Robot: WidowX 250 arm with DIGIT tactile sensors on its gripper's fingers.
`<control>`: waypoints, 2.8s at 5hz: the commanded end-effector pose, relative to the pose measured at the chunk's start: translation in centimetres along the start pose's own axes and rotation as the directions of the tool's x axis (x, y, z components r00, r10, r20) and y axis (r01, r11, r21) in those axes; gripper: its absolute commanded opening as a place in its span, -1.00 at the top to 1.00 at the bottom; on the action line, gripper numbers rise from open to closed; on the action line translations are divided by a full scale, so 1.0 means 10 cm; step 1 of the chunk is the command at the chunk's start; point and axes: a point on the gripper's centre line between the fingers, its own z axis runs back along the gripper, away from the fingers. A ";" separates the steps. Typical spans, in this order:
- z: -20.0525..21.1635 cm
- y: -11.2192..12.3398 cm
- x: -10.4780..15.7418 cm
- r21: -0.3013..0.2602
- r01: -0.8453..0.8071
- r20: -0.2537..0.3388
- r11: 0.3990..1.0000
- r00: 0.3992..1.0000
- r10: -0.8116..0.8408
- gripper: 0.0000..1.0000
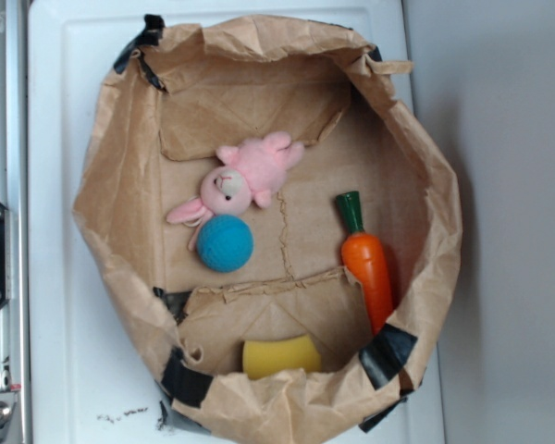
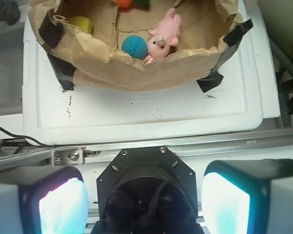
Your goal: Grab the pink bunny.
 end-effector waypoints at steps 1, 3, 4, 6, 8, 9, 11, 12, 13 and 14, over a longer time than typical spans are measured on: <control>0.03 0.02 0.02 0.004 -0.008 0.011 1.000 1.000 0.008 -1.00; -0.25 -0.01 0.99 -0.075 -0.099 -0.074 0.992 0.993 0.093 -1.00; -0.38 0.08 1.27 -0.069 -0.162 -0.093 0.984 0.984 0.155 -1.00; -0.95 0.42 1.80 -0.022 -0.186 -0.012 0.982 0.983 0.185 -1.00; -0.95 0.42 1.80 -0.022 -0.186 -0.012 0.982 0.983 0.185 -1.00; -0.95 0.42 1.80 -0.022 -0.186 -0.012 0.982 0.983 0.185 -1.00; -1.53 0.48 1.85 -0.056 -0.241 0.057 0.969 0.968 0.244 -1.00; -1.75 0.58 1.85 -0.026 -0.315 0.083 0.949 0.945 0.316 -1.00; -2.02 0.57 1.91 0.018 -0.313 0.087 0.950 0.947 0.310 -1.00; -2.18 0.53 1.96 0.036 -0.302 0.066 0.952 0.952 0.300 -1.00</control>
